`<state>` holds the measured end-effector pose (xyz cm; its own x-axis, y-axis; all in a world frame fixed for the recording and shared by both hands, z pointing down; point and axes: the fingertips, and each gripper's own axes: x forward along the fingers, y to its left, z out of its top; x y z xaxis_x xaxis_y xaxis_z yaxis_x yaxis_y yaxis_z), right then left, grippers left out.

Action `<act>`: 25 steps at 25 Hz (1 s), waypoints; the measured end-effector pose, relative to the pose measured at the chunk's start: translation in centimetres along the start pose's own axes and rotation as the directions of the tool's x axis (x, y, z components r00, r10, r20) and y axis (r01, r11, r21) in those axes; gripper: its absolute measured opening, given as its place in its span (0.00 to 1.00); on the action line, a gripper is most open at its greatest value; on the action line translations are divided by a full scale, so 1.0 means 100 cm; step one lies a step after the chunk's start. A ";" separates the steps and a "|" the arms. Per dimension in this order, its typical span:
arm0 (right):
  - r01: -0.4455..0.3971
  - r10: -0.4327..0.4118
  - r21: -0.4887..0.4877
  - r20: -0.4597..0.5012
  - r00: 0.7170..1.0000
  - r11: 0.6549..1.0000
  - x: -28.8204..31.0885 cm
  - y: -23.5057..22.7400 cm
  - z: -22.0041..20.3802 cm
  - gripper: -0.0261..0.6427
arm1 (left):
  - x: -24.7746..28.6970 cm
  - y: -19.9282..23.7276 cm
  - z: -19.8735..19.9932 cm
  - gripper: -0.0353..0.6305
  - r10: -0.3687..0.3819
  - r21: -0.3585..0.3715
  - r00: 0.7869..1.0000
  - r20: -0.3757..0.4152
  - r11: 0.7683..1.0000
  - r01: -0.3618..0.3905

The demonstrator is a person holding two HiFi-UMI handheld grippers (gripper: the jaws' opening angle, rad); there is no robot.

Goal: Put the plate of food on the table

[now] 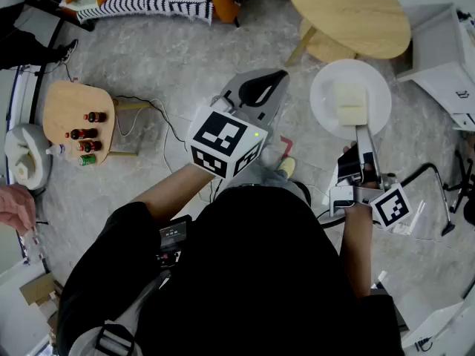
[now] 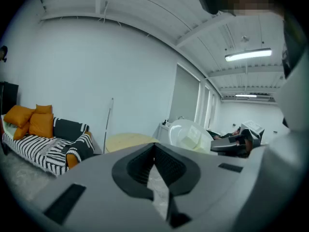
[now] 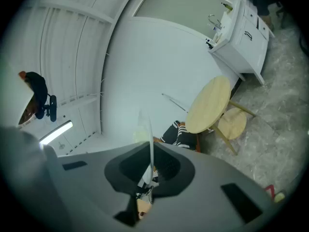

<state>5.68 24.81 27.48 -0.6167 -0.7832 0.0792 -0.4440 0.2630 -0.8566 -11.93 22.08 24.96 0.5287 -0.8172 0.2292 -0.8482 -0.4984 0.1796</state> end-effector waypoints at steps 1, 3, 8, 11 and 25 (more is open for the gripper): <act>0.005 -0.005 -0.005 0.001 1.000 1.000 0.000 0.000 0.001 0.07 | 0.000 0.000 0.002 0.06 -0.004 -0.002 1.000 0.003 1.000 0.004; 0.011 -0.011 -0.010 0.005 1.000 1.000 -0.001 0.000 0.002 0.07 | 0.001 -0.001 0.005 0.06 -0.013 -0.006 1.000 0.010 1.000 0.013; 0.016 -0.016 -0.007 0.015 1.000 1.000 0.000 0.004 0.002 0.07 | -0.001 -0.002 0.005 0.06 -0.026 -0.009 1.000 0.013 1.000 0.027; 0.022 -0.022 -0.004 0.021 1.000 1.000 0.000 0.004 0.001 0.07 | -0.002 -0.002 0.005 0.06 -0.032 -0.001 0.999 0.014 0.999 0.032; 0.017 -0.016 -0.023 0.045 0.999 1.000 0.013 0.027 -0.018 0.07 | -0.026 0.016 0.006 0.06 -0.059 -0.020 0.997 0.049 0.998 0.060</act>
<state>2.46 25.49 26.19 -0.5801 -0.8115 0.0698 -0.4691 0.2628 -0.8431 -14.69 23.23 24.12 0.5754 -0.7997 0.1716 -0.8143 -0.5405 0.2116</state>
